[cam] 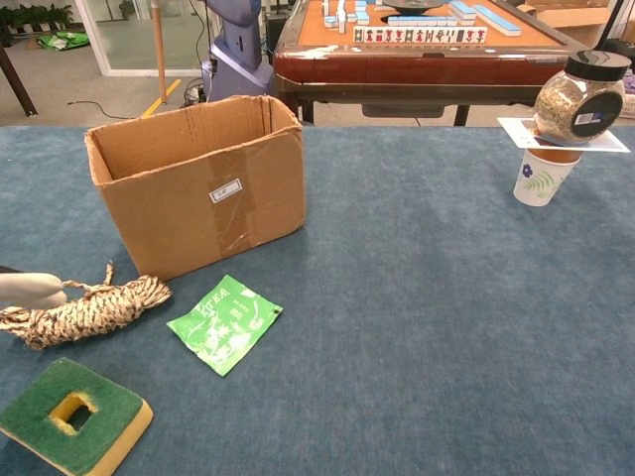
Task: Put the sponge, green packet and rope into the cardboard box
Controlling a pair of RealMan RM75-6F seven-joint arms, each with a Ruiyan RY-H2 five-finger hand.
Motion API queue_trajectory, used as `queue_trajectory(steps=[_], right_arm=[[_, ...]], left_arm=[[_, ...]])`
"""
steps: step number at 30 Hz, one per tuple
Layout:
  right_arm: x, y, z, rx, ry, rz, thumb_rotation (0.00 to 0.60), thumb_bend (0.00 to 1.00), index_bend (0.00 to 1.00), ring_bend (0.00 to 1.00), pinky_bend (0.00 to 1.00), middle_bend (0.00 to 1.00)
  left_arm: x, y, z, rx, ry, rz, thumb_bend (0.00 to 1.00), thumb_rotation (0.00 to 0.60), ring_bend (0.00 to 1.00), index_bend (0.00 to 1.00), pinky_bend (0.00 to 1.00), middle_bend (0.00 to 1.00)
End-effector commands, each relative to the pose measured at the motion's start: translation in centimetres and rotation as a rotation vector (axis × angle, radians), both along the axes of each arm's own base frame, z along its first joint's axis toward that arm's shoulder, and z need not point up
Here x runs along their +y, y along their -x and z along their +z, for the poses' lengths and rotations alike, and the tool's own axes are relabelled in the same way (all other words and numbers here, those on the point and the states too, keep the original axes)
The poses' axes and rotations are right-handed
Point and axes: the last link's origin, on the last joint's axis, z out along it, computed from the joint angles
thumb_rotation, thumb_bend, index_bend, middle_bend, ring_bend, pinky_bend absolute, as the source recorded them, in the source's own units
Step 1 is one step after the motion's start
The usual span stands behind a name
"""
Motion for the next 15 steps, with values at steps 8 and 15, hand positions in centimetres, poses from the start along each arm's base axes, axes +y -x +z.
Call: queue_trajectory(steps=[8, 15], right_arm=[[0.2, 0.1, 0.7, -0.015, 0.022, -0.005, 0.6, 0.01, 0.29, 0.33, 0.45, 0.36], [0.3, 0.1, 1.0, -0.023, 0.026, 0.0, 0.6, 0.01, 0.29, 0.33, 0.45, 0.36]], left_arm=[[1.3, -2.2, -2.8, 0.081, 0.073, -0.043, 0.06, 0.6, 0.02, 0.12, 0.19, 0.13], [2.8, -3.2, -4.2, 0.142, 0.054, -0.085, 0.06, 0.6, 0.02, 0.12, 0.19, 0.13]])
